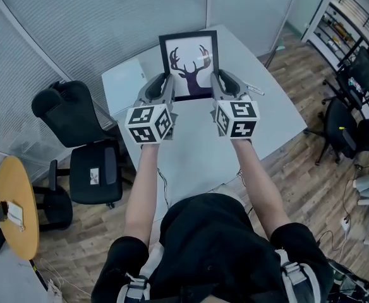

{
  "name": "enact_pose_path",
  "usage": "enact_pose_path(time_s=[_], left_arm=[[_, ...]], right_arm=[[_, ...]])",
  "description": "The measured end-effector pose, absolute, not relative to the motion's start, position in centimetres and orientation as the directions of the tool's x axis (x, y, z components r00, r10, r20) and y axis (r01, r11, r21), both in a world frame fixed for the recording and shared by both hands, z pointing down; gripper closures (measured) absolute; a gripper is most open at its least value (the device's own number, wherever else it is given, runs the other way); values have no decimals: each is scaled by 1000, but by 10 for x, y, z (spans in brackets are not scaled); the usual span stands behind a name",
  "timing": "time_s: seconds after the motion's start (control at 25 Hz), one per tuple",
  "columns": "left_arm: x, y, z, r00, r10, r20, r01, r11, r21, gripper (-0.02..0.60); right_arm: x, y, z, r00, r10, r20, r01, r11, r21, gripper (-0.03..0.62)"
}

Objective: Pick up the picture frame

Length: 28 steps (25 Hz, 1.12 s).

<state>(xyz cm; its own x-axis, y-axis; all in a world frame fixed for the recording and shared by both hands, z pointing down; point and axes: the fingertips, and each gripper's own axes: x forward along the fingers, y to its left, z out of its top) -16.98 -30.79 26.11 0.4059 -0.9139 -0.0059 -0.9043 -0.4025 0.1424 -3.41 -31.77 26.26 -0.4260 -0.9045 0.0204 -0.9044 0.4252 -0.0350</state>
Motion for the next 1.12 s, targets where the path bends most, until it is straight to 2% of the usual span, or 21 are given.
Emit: enact_pose_path(time_s=[0.36,1.12], left_arm=[[-176,-297,239,402,-915,-41,-906,-404,128,492],[-173,-298,252,406,-914,-14,-904,-404,140,492]], right_arm=[[-40,-306,237,-453,-891,-25,-891,453,-9,507],[-38,-305,248,-452,-892,-7,-892,452,-7,508]])
